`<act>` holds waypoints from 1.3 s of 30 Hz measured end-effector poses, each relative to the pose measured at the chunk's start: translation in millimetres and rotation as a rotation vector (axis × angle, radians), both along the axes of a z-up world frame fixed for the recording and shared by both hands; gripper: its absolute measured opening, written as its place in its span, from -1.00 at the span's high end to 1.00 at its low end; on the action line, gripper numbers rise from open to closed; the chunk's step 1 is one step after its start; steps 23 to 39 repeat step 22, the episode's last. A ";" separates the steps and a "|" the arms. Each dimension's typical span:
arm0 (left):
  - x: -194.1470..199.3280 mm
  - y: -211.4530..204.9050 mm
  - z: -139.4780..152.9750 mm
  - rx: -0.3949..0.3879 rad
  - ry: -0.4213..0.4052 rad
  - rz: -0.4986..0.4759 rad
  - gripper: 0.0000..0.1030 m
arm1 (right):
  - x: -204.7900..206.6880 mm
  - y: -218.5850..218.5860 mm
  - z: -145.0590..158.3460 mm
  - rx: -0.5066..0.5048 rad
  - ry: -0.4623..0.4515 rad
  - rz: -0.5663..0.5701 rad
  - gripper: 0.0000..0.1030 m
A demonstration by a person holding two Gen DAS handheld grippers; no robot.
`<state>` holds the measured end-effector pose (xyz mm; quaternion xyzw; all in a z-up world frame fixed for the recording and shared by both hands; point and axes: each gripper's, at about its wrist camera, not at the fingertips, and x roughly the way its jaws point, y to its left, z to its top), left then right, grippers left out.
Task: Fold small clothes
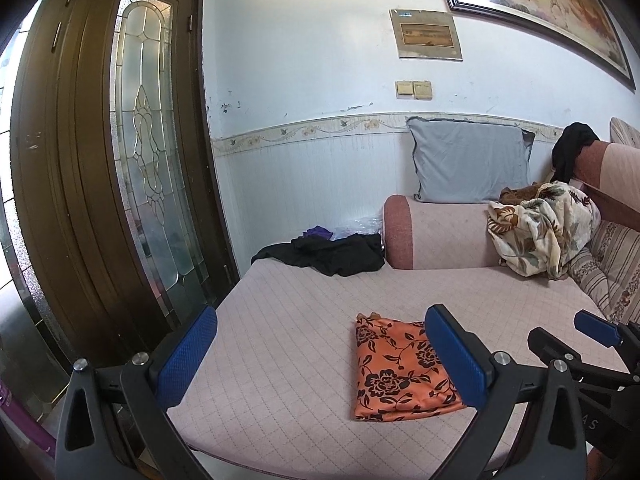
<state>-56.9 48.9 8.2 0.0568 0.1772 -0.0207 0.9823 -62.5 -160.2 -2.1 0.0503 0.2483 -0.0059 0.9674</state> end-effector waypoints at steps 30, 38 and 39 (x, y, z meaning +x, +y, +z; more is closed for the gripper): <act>60.1 20.9 -28.7 -0.055 0.077 0.021 -1.00 | 53.8 1.4 -25.7 0.000 0.054 -0.004 -0.41; 60.1 20.9 -28.7 -0.055 0.077 0.021 -1.00 | 53.8 1.4 -25.7 0.000 0.054 -0.004 -0.41; 60.1 20.9 -28.7 -0.055 0.077 0.021 -1.00 | 53.8 1.4 -25.7 0.000 0.054 -0.004 -0.41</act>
